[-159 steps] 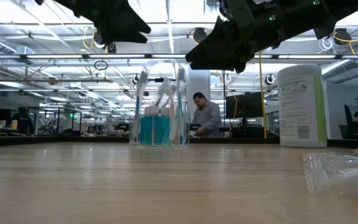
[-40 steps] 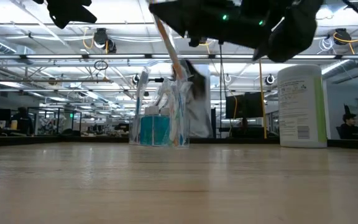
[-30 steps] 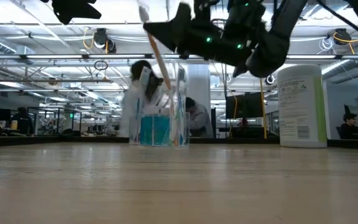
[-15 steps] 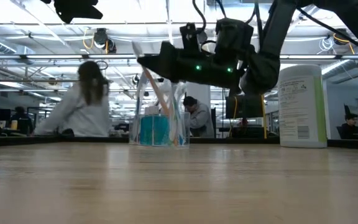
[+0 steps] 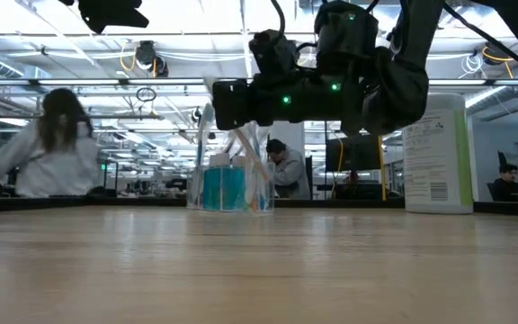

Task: Pick & Place toothbrushing station
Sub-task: Put the orange toothbrush into the right section of the organizer, then put the blue toothbrush into the left section of the organizer

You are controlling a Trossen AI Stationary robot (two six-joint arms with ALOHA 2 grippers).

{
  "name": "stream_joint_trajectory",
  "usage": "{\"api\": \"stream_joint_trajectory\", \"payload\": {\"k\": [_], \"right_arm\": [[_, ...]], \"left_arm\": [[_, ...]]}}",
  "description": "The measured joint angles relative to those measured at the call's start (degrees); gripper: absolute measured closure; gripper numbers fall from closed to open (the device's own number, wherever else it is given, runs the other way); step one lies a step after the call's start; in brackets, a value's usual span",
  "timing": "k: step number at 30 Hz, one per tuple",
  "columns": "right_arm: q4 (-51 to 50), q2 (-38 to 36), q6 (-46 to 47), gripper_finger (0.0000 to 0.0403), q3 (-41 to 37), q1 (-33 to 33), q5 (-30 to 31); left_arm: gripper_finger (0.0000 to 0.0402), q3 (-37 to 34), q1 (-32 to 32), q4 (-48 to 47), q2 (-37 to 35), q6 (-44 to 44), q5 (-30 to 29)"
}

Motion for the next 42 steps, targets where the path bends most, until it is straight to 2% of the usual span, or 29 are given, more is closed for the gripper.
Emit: {"api": "stream_joint_trajectory", "payload": {"k": [4, 7, 10, 16, 21, 24, 27, 35, 42], "right_arm": [[-0.9, 0.0, 4.4, 0.039, 0.0, 0.8, 9.7], [-2.3, 0.0, 9.1, 0.039, 0.0, 0.8, 13.3], [-5.3, 0.0, 13.0, 0.039, 0.0, 0.8, 13.6], [-11.5, 0.0, 14.7, 0.0386, 0.0, 1.2, 13.8], [-12.0, -0.1, 12.2, 0.0376, 0.0, 1.8, 18.2], [-12.5, -0.2, 9.8, 0.0368, -0.1, 2.0, 18.6], [-12.2, -0.5, 8.9, 0.0354, -0.1, 2.2, 18.9], [-11.8, -0.5, 5.4, 0.0294, -0.1, 3.0, 27.2], [-11.6, -0.5, 3.8, 0.0235, -0.1, 4.6, 27.2]], "left_arm": [[0.0183, 0.0, 0.0, 0.0, 0.0, 0.3, 0.0], [0.0183, 0.0, 0.0, 0.0, 0.0, 0.2, 0.0], [0.0183, 0.0, 0.0, 0.0, 0.0, -0.3, 0.0], [0.0183, 0.0, 0.0, 0.0, 0.0, -0.8, 0.0], [0.0183, 0.0, 0.0, 0.0, 0.0, -0.9, 0.0], [0.0183, 0.0, 0.0, 0.0, 0.0, -1.0, 0.0], [0.0183, 0.0, 0.0, 0.0, 0.0, -1.0, 0.0], [0.0183, 0.0, 0.0, 0.0, 0.0, -1.1, 0.0], [0.0183, 0.0, 0.0, -0.1, 0.0, -1.4, 0.0]]}}
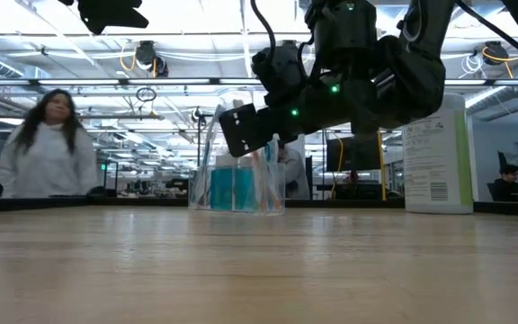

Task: Pick & Place toothbrushing station
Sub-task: Put the blue toothbrush into the left section of the organizer

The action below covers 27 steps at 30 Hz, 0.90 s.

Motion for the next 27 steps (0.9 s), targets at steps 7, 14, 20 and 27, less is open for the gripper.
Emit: {"api": "stream_joint_trajectory", "payload": {"k": [7, 14, 20, 27], "right_arm": [[0.1, -1.5, -4.4, 0.0188, 0.0, 3.3, 4.7], [-0.7, -6.0, -8.8, 0.0167, 0.0, 8.0, 9.9], [-13.3, -11.6, -7.6, 0.0165, 0.0, 13.5, 10.0], [-38.6, -21.2, 7.2, 0.0165, 0.0, 18.7, -1.9]], "left_arm": [[0.0183, 0.0, 0.0, 0.0, 0.0, 0.0, 0.0], [0.0183, 0.0, 0.0, -0.1, 0.0, 0.0, 0.0], [0.0183, 0.0, -0.1, -0.1, 0.0, -1.1, 0.1], [0.0183, 0.0, -0.1, -0.1, 0.0, -1.3, 0.1]]}}
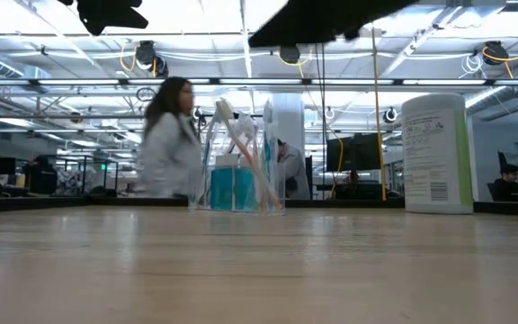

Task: Pick & Place toothbrushing station
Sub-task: Put the blue toothbrush into the left section of the organizer

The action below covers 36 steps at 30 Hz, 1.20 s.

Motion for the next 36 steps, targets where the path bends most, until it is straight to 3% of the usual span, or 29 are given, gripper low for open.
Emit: {"api": "stream_joint_trajectory", "payload": {"k": [4, 7, 13, 16, 23, 30, 36], "right_arm": [[-10.5, -6.2, 7.5, 0.0165, 0.0, 0.4, -18.8], [-15.9, -9.7, 10.9, 0.0165, 0.0, 0.3, -29.5], [-29.7, -11.7, 17.4, 0.0165, 0.0, 1.6, -43.1], [-39.0, -11.7, 23.6, 0.0165, 0.0, 3.0, -46.5], [-62.5, -11.7, 34.5, 0.0184, -0.1, 6.9, -46.5], [-64.3, -11.7, 42.7, 0.0191, -5.4, 9.9, -46.7], [-64.3, -11.7, 40.5, 0.0184, -8.2, 11.6, -49.2]], "left_arm": [[0.0183, 0.0, 0.0, 0.0, 0.0, -0.5, 0.0], [0.0183, 0.0, 0.0, 0.0, 0.0, -1.5, 0.1], [0.0183, 0.0, 0.0, 0.0, 0.0, -1.7, 0.1], [0.0183, 0.0, 0.0, 0.0, 0.0, -1.7, 0.1], [0.0183, 0.0, 0.0, 0.0, 0.0, -1.7, 0.0], [0.0183, 0.0, 0.0, 0.0, 0.0, -1.9, 0.0], [0.0183, 0.0, 0.0, 0.1, 0.0, -2.9, -0.1]]}}
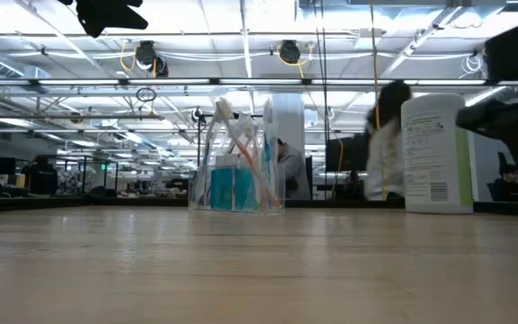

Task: Pick & Place toothbrushing station
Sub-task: Put the blue toothbrush into the left section of the organizer

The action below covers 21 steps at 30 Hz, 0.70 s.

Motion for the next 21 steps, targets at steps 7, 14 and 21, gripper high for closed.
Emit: {"api": "stream_joint_trajectory", "payload": {"k": [7, 14, 21], "right_arm": [[3.8, 0.0, -4.7, 0.0189, -3.7, -0.1, -0.2], [11.9, -0.4, -8.6, 0.0234, -9.0, -0.1, -0.4], [17.9, -0.2, -10.2, 0.0335, -9.7, -0.1, -0.5]], "left_arm": [[0.0183, 0.0, 0.0, 0.0, 0.0, 0.0, 0.0], [0.0183, 0.0, 0.0, 0.0, 0.0, 0.0, 0.0], [0.0183, 0.0, 0.0, 0.0, 0.0, 0.0, 0.0]]}}
